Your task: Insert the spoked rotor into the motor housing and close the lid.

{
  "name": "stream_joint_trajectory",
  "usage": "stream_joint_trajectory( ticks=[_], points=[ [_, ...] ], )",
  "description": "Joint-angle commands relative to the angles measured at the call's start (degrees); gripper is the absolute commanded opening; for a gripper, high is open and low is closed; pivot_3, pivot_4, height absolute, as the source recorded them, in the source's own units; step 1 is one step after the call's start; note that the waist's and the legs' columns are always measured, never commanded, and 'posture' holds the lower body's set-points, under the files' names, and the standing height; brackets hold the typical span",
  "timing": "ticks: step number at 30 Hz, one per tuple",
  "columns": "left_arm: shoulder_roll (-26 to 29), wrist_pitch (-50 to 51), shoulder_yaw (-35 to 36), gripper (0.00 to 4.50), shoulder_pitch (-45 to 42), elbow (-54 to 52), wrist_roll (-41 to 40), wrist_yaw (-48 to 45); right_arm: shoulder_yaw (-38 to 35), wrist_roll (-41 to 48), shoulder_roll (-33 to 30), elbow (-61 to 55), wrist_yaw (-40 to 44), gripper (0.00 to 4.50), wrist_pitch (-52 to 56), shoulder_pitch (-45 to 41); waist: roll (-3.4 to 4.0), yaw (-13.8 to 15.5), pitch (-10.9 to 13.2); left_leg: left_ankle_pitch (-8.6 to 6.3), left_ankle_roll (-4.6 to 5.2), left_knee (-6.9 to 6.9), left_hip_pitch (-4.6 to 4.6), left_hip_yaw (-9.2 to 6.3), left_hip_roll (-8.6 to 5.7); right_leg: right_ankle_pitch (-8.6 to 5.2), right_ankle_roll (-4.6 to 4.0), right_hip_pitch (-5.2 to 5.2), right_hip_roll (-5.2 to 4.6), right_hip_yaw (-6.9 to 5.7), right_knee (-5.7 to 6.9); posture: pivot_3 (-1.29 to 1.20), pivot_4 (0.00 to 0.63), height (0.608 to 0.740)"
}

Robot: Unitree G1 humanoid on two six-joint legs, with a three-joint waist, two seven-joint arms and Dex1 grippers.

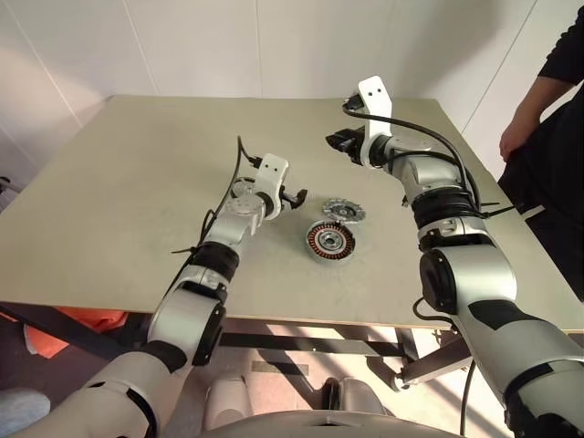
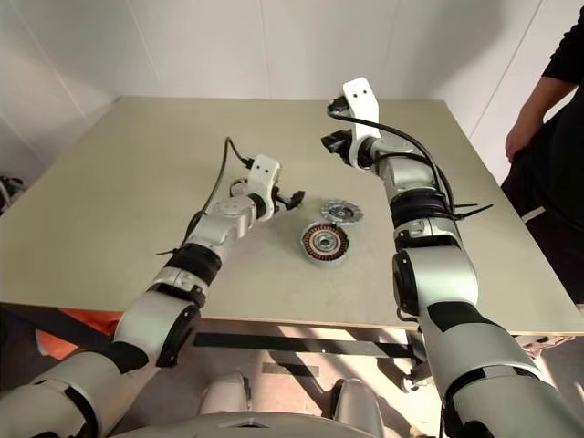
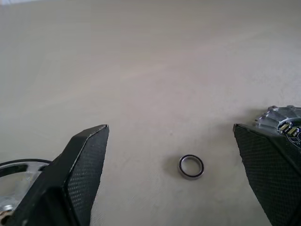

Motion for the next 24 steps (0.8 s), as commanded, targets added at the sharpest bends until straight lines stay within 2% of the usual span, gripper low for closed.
stream_joint_trajectory(
  ticks=[1, 7, 24],
  points=[
    [-1.21, -4.22, 1.22, 4.47, -3.79, 9.01, 1.10, -0.56, -0.15, 1.24, -1.09, -5.43, -1.27, 1.23, 1.73, 0.21, -0.01, 0.13, 0.01, 0.00, 0.01, -0.01, -0.01, -0.01, -0.02, 0.00, 0.00, 0.00, -0.02, -0.01, -0.01, 0.00, 0.000, 0.740],
    [-2.18, -7.50, 1.94, 4.47, -5.17, 14.14, 2.54, -1.03, 0.03, 1.56, -2.13, -7.15, -1.61, 1.23, 3.25, 1.26, -0.05, 0.45, 0.03, -0.03, 0.07, 0.00, -0.02, -0.02, -0.14, 0.00, 0.00, 0.07, -0.17, -0.05, -0.01, 0.00, 0.000, 0.740],
    [-3.89, -13.45, 1.95, 4.47, -9.66, 18.62, 7.98, 1.38, 0.46, 2.00, -2.54, -7.56, -2.26, 1.23, 3.27, 1.58, -0.07, 0.58, 0.04, -0.03, 0.07, 0.02, -0.04, -0.05, -0.22, 0.00, 0.00, 0.09, -0.25, -0.07, -0.02, 0.00, 0.000, 0.740]
  ],
)
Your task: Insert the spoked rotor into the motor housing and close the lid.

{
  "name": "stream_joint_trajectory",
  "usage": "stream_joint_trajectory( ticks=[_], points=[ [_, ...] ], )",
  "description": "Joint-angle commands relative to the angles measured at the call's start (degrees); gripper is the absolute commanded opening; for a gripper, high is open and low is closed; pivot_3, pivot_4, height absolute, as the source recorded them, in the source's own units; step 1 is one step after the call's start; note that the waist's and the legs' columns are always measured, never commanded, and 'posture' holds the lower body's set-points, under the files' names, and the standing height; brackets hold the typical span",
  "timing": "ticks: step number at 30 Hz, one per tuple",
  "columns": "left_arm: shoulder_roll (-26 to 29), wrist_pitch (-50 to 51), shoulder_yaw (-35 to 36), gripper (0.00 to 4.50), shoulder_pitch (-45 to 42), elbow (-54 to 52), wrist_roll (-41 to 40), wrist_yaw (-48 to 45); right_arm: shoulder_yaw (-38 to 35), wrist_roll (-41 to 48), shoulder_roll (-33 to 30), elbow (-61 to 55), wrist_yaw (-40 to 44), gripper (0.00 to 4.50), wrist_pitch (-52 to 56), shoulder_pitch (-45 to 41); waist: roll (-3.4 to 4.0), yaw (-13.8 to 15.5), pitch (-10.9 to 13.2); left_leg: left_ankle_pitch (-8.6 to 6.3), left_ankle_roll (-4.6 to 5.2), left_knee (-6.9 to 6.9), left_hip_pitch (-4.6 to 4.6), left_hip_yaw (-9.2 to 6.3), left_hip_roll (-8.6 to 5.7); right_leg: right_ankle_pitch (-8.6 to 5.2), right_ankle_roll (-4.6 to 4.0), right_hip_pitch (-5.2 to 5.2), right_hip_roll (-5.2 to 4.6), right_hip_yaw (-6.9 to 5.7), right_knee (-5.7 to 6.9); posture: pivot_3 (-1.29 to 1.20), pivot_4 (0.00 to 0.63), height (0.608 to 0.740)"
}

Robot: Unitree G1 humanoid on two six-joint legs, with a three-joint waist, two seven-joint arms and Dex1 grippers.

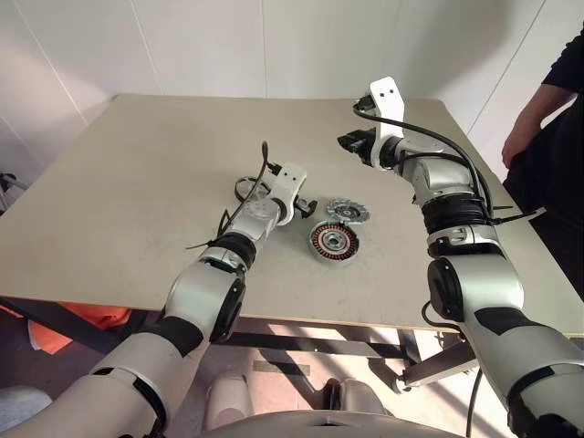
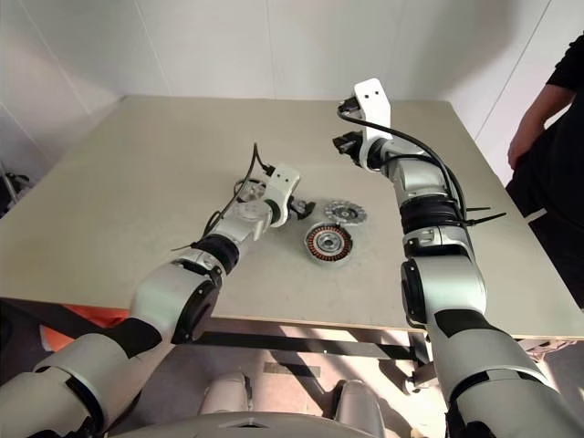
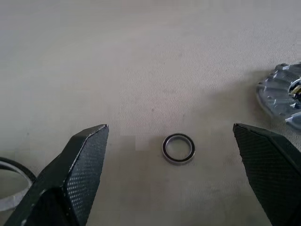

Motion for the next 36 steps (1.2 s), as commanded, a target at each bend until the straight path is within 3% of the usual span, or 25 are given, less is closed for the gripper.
stream_joint_trajectory(
  ticks=[1, 24, 27, 36],
  points=[
    [-0.34, -0.99, 0.56, 4.47, -2.17, 0.05, 0.62, 0.03, -0.26, 1.10, -0.81, -2.88, -0.55, 1.23, -0.44, -0.63, 0.00, -0.01, 0.00, 0.00, 0.00, 0.00, 0.01, 0.00, 0.00, 0.00, 0.00, 0.00, 0.00, 0.00, 0.00, 0.00, 0.000, 0.740],
    [-1.20, 1.31, 2.61, 4.47, -1.59, 2.01, 1.35, 1.93, -0.09, 1.24, -0.62, -1.18, -2.08, 1.23, -1.07, -0.35, -0.01, -0.01, 0.01, -0.02, 0.03, -0.01, -0.01, 0.00, -0.02, 0.00, 0.00, 0.00, -0.01, 0.00, -0.03, 0.00, 0.000, 0.740],
    [-1.38, 2.23, 3.24, 3.93, -1.94, 2.21, 1.40, 2.05, -0.18, 1.25, -0.82, -1.23, -2.14, 1.23, -0.94, -0.46, -0.01, -0.01, 0.01, -0.02, 0.03, -0.02, -0.01, 0.00, -0.02, 0.00, 0.00, 0.00, -0.02, 0.00, -0.03, 0.00, 0.000, 0.740],
    [-1.96, 2.85, 3.73, 3.93, -1.85, 2.33, 1.87, 1.72, -0.39, 1.25, -1.39, -2.08, -2.39, 1.23, -0.52, 0.09, -0.01, 0.01, 0.01, -0.09, 0.16, -0.03, -0.01, 0.00, -0.04, 0.00, 0.00, 0.00, -0.03, 0.00, -0.07, 0.00, 0.000, 0.740]
  ],
)
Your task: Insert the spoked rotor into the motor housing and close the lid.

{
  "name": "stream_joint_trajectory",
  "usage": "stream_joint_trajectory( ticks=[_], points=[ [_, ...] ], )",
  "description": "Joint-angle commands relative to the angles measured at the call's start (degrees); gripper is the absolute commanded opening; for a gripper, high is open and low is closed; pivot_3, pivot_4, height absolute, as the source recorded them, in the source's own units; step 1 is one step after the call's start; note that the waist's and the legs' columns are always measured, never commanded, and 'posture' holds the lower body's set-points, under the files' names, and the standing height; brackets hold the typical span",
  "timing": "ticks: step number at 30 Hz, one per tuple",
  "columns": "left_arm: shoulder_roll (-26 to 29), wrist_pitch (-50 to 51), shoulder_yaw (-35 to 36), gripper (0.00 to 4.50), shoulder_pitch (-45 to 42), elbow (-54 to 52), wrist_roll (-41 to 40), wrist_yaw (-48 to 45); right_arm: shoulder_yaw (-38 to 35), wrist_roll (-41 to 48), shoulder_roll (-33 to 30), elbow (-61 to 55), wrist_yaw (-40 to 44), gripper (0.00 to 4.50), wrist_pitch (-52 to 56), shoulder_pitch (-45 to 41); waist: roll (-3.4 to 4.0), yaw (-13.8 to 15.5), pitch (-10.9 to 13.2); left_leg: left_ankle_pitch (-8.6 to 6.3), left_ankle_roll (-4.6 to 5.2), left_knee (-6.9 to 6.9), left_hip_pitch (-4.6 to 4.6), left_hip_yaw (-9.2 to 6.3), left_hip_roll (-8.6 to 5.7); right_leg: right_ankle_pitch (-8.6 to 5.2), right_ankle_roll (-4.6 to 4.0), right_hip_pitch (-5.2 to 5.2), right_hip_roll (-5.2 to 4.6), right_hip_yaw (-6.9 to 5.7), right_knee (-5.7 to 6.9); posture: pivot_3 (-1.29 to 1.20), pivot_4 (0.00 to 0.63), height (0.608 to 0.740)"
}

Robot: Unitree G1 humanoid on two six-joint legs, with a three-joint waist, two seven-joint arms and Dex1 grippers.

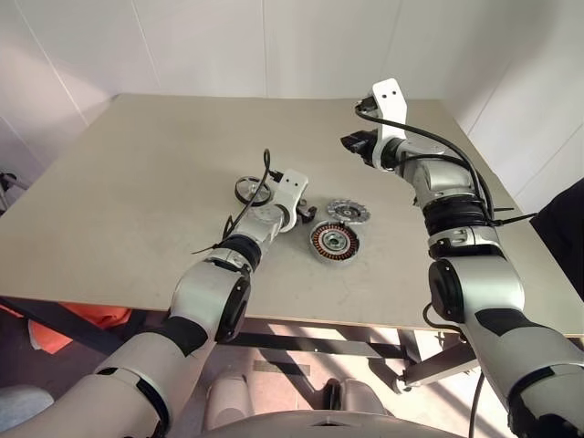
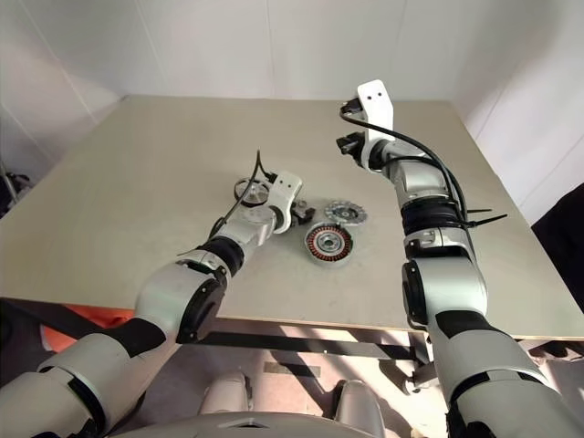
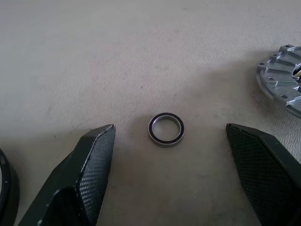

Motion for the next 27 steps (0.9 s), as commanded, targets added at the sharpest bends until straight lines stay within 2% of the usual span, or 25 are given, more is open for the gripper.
stream_joint_trajectory(
  ticks=[1, 2, 5, 19, 23, 27],
  points=[
    [-0.26, 0.08, 0.35, 3.93, -1.43, -0.40, 0.45, -0.02, -0.42, 0.91, -1.01, -2.29, -0.60, 1.23, -0.17, -0.44, 0.00, 0.01, 0.00, 0.00, 0.01, 0.00, -0.01, 0.00, 0.00, 0.00, 0.00, 0.00, 0.00, 0.00, 0.00, 0.00, 0.000, 0.740],
    [-0.29, 0.09, 0.37, 3.93, -1.40, -0.39, 0.44, -0.01, -0.44, 0.95, -1.06, -2.42, -0.62, 1.23, -0.09, -0.38, 0.00, 0.01, 0.00, -0.01, 0.01, 0.00, -0.01, 0.00, -0.01, 0.00, 0.00, 0.00, 0.00, 0.00, -0.01, 0.00, 0.000, 0.740],
    [-0.32, 0.16, 0.28, 3.09, -1.48, -0.38, 0.64, 0.34, -0.49, 1.02, -1.19, -2.32, -0.64, 1.23, -0.09, -0.55, 0.00, 0.01, 0.00, -0.01, 0.02, -0.01, -0.01, 0.00, -0.01, 0.00, 0.00, 0.00, 0.00, 0.00, -0.03, 0.00, 0.000, 0.740],
    [-0.30, 0.21, 1.18, 3.09, -1.14, -0.39, 0.45, 0.00, -0.38, 1.34, -1.33, -2.18, -1.00, 1.23, -0.19, -0.41, -0.01, -0.01, 0.00, -0.01, 0.02, -0.03, 0.00, 0.00, -0.01, 0.00, 0.00, 0.00, -0.01, 0.00, -0.03, 0.00, 0.000, 0.740],
    [-0.38, 0.63, 1.61, 2.24, -1.10, -0.33, 0.61, 0.44, -0.57, 1.43, -1.65, -2.19, -1.34, 1.23, 0.01, -0.39, -0.01, -0.01, 0.00, -0.01, 0.02, -0.06, 0.00, 0.00, -0.02, 0.00, 0.00, 0.00, -0.01, 0.00, -0.07, 0.00, 0.000, 0.740],
    [-0.35, 0.76, 1.81, 2.24, -1.00, -0.32, 0.68, 0.74, -0.55, 1.45, -1.88, -2.21, -1.52, 1.23, -0.02, -0.23, -0.01, -0.01, 0.00, -0.01, 0.02, -0.13, 0.01, 0.01, -0.03, 0.00, 0.00, 0.00, -0.01, 0.00, -0.13, 0.00, 0.000, 0.740]
  ],
)
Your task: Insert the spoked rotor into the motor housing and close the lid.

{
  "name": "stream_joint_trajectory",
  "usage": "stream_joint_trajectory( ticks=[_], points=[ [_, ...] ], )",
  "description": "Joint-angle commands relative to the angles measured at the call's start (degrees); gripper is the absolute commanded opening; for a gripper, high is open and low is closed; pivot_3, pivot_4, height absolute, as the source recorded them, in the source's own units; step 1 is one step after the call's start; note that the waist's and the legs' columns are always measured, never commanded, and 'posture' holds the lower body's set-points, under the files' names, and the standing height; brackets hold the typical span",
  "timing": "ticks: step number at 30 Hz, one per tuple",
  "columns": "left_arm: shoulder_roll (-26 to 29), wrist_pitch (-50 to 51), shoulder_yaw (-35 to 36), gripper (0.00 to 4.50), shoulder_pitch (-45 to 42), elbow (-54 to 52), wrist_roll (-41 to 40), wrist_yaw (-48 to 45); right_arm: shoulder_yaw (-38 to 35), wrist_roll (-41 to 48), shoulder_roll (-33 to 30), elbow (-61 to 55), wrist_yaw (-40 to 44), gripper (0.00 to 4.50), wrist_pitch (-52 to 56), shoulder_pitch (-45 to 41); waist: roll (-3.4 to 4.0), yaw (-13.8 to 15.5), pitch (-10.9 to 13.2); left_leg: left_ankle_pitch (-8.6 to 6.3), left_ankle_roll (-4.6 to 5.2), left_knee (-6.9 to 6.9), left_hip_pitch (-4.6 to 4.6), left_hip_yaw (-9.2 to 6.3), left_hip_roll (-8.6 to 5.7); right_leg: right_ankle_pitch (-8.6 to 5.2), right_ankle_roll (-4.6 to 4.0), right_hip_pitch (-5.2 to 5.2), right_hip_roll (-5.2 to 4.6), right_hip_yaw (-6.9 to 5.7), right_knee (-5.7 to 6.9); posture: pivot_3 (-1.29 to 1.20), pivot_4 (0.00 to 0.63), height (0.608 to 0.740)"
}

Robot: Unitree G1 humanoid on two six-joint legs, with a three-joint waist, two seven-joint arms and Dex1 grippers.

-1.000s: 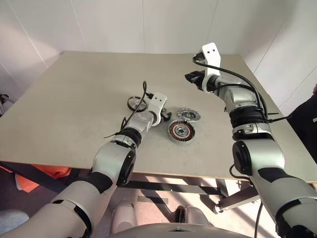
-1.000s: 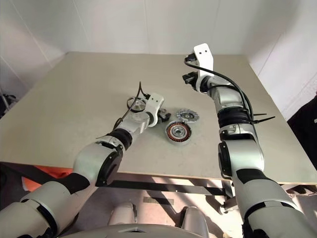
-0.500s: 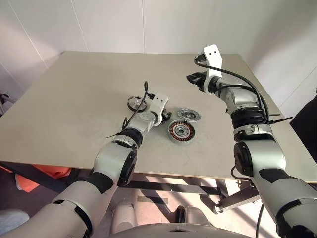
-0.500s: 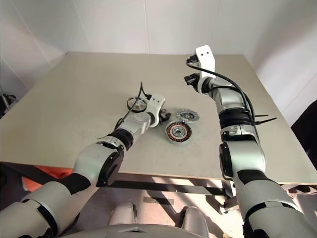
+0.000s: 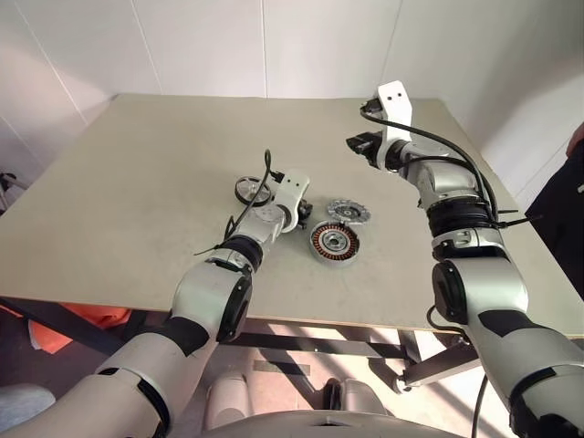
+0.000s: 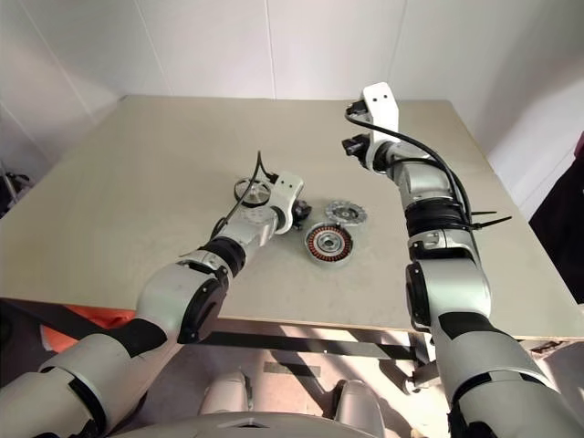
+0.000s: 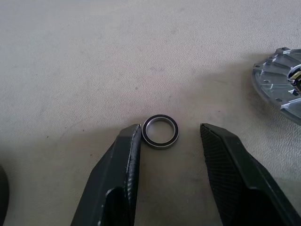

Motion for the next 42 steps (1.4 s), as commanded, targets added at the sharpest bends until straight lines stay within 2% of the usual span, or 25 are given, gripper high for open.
stream_joint_trajectory(
  ticks=[1, 5, 8, 11, 24, 30, 33, 37, 39, 42],
  points=[
    [0.15, 0.51, 0.52, 2.24, -0.95, -0.33, 0.02, 0.31, -0.52, 0.89, -0.88, -2.28, -0.41, 1.23, -0.22, -0.74, 0.00, -0.01, 0.00, 0.00, 0.00, -0.01, 0.00, 0.00, 0.00, 0.00, 0.00, 0.00, 0.00, 0.00, -0.01, 0.00, 0.000, 0.740],
    [0.19, 0.46, 0.84, 2.24, -0.95, -0.33, -0.07, 0.31, -0.50, 0.90, -0.85, -2.18, -0.51, 1.23, -0.26, -0.76, 0.00, 0.00, 0.00, 0.01, -0.02, -0.08, 0.02, 0.00, -0.01, 0.00, 0.00, 0.00, 0.00, -0.01, -0.03, 0.00, 0.000, 0.740],
    [0.25, 0.49, 1.10, 1.66, -0.90, -0.35, -0.11, 0.33, -0.53, 0.92, -0.85, -2.09, -0.54, 1.23, -0.29, -0.75, 0.00, -0.01, 0.00, 0.02, -0.02, -0.11, 0.02, 0.00, -0.02, 0.00, 0.00, 0.00, 0.00, 0.00, -0.05, 0.00, 0.000, 0.740],
    [0.38, 0.76, 1.12, 0.77, -0.86, -0.30, 0.22, 1.06, -0.55, 0.91, -0.84, -1.85, -0.64, 1.23, -0.41, -0.81, 0.00, 0.00, 0.00, 0.02, -0.03, -0.19, 0.02, 0.00, -0.03, 0.00, 0.00, 0.00, 0.00, -0.02, -0.13, 0.00, 0.000, 0.740],
    [0.65, -0.04, 0.85, 0.77, -0.77, -0.44, 0.69, 1.27, -0.26, 0.71, -0.75, -1.45, -0.72, 1.23, -0.74, -1.00, 0.00, 0.00, 0.00, 0.06, -0.01, -0.43, 0.05, 0.01, -0.21, 0.00, 0.00, 0.02, -0.13, -0.04, -0.27, 0.00, 0.000, 0.740],
    [3.20, -2.25, 2.54, 0.77, -1.15, -1.74, -1.07, 0.31, 0.23, 0.95, -0.83, -3.66, 0.66, 1.23, -0.41, -0.06, -0.01, -0.23, 0.00, 0.07, -0.01, -0.50, 0.04, 0.00, -0.22, 0.00, 0.00, 0.02, -0.12, -0.05, -0.33, 0.00, 0.000, 0.740],
    [5.46, -3.39, 3.77, 0.77, -0.49, -3.49, -2.85, -4.29, 0.69, 1.20, -1.57, -7.65, 2.62, 1.23, -0.45, 2.20, -0.01, -0.07, 0.01, 0.08, -0.01, -0.60, 0.02, 0.00, -0.21, 0.00, 0.00, 0.02, -0.11, -0.08, -0.45, 0.00, 0.000, 0.740],
    [8.26, -2.66, 4.59, 0.77, 1.80, -7.76, -6.00, -15.70, 0.46, 1.58, -2.91, -13.29, 3.90, 1.23, -0.97, 6.17, -0.03, 0.41, 0.02, 0.11, -0.07, -0.63, -0.05, 0.01, -0.25, 0.00, 0.00, 0.02, -0.12, -0.09, -0.58, 0.00, 0.000, 0.740],
    [9.34, -0.95, 4.56, 0.77, 3.36, -11.55, -7.94, -22.14, 0.29, 1.23, -3.64, -14.77, 3.63, 1.23, -1.43, 8.00, -0.04, 1.02, 0.02, 0.10, -0.05, -0.66, -0.05, 0.03, -0.26, 0.00, 0.00, 0.02, -0.14, -0.08, -0.59, 0.00, 0.000, 0.740],
    [10.69, 5.56, 3.22, 0.77, 7.31, -22.65, -11.93, -33.05, 0.16, 0.48, -5.09, -15.94, 2.71, 1.23, -2.14, 11.12, -0.06, 1.34, 0.04, 0.10, -0.06, -0.69, -0.04, 0.03, -0.26, 0.00, 0.00, 0.02, -0.15, -0.09, -0.57, 0.00, 0.000, 0.740]
  ],
)
